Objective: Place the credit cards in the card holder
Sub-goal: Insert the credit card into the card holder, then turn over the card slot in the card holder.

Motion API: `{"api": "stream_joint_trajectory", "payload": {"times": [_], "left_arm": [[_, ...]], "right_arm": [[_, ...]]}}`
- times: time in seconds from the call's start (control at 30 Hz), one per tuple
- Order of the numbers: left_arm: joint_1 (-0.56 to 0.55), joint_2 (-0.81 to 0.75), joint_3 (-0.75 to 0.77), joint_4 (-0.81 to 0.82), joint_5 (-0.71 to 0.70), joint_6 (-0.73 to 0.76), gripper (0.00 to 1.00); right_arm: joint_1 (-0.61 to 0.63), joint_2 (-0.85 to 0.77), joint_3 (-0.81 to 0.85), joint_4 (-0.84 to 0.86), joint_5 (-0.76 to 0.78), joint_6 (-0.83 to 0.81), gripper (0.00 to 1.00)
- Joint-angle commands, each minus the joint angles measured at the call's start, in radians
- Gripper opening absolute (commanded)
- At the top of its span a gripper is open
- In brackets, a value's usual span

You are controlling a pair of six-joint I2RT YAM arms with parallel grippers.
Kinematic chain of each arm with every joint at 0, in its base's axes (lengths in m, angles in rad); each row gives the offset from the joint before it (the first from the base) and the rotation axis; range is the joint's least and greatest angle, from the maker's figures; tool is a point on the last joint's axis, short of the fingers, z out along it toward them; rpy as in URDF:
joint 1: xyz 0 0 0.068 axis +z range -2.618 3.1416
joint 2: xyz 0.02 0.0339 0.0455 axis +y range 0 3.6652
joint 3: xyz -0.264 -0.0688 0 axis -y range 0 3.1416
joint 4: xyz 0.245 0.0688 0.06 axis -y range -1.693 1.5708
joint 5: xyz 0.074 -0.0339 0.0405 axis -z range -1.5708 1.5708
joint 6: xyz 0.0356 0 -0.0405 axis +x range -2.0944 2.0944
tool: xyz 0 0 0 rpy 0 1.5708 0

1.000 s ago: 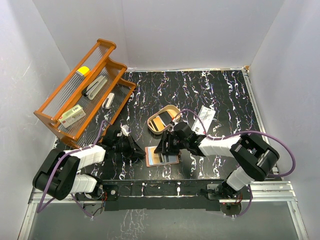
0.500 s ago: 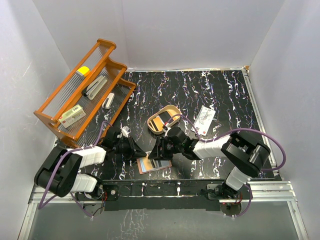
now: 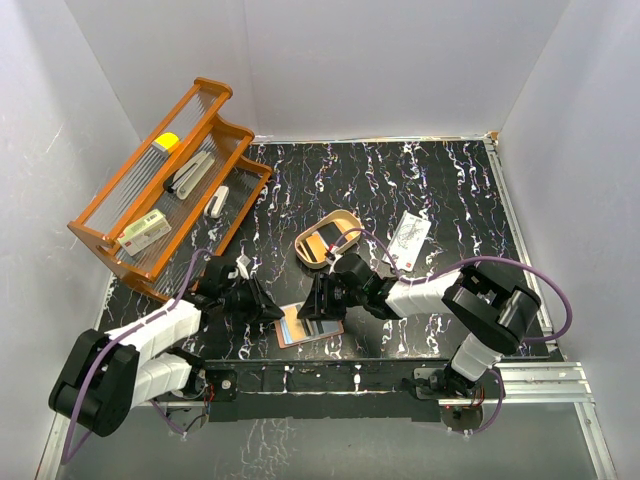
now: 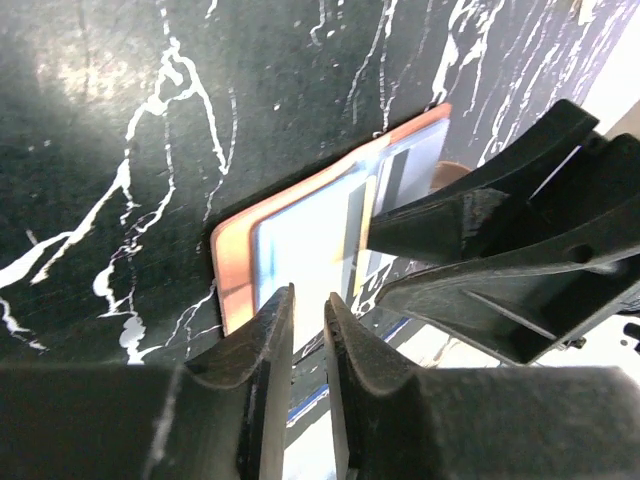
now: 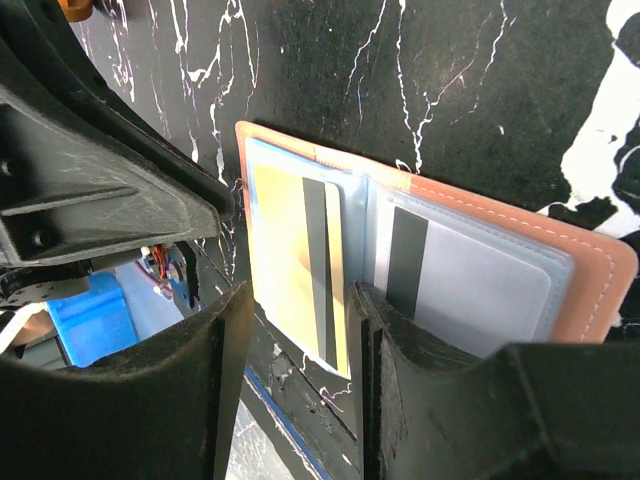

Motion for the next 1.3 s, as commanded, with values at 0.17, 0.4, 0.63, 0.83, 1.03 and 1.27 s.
{"api": "stream_joint_trajectory", "payload": {"times": [0.17,0.4,0.63,0.83,1.03,1.27], "left_arm": [[-0.005,0.034,-0.050,-0.022,0.006,-0.017,0.04],[-0.005,0.071,-0.042,-0.003,-0.009,-0.007,0.00],[-0.005,0.074,-0.045,0.035,-0.021,-0.020,0.00],[-0.005,0.085,0.012,-0.014,-0.034,0.011,0.00],[-0.006,0.021,0.034,-0.051,-0.028,0.002,0.09],[-0.005,-0.046,0.003,0.015,0.002,-0.059,0.24]], "right_arm": [[0.005,-0.012,0.016,0.019,0.011,0.002,0.38],[0.017,0.010,0.018,0.060,0.004,0.020,0.32],[0.032,0.047,0.027,0.097,-0.012,0.031,0.18],[0.032,0.021,0.054,0.015,0.028,-0.025,0.14],[0.038,-0.038,0.051,-0.085,0.087,-0.059,0.16],[0.055,-0.001,0.064,-0.095,0.098,-0.061,0.14]]}}
